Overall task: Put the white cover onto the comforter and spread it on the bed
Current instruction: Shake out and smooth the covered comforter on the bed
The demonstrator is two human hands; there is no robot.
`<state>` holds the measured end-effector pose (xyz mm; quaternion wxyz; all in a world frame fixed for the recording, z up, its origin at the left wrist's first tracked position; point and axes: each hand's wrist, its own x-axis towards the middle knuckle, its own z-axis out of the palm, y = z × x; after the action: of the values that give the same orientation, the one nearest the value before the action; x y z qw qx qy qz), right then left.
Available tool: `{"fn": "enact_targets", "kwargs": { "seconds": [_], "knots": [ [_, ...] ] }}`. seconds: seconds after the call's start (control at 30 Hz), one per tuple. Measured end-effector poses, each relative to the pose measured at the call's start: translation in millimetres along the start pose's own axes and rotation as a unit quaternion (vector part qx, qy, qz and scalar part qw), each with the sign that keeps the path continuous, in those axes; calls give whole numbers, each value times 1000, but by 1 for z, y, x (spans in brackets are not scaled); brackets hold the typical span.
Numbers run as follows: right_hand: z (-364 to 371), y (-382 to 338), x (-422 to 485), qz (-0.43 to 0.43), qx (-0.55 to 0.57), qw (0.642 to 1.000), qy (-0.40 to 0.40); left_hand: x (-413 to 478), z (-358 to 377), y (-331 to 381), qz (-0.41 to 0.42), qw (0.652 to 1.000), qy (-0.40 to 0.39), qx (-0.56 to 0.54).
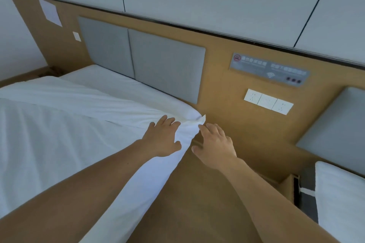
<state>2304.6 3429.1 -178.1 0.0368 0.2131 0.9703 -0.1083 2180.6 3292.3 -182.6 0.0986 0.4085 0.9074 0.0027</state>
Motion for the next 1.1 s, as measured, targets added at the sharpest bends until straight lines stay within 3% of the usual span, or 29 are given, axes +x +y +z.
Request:
{"fn": "enact_targets", "kwargs": {
  "seconds": [0.3, 0.5, 0.73, 0.87, 1.1],
  "knots": [
    [-6, 63, 150, -86, -27, 994, -64, 115, 15, 0, -99, 993, -50, -45],
    [44, 55, 258, -129, -40, 981, -140, 195, 42, -51, -156, 982, -68, -81],
    [105, 54, 363, -138, -45, 958, -247, 258, 81, -90, -219, 954, -152, -138],
    [143, 63, 407, -172, -60, 939, -292, 275, 100, -100, -289, 921, -183, -184],
    [202, 90, 458, -246, -151, 895, -340, 298, 135, -84, -454, 803, -185, -340]
  ]
}}
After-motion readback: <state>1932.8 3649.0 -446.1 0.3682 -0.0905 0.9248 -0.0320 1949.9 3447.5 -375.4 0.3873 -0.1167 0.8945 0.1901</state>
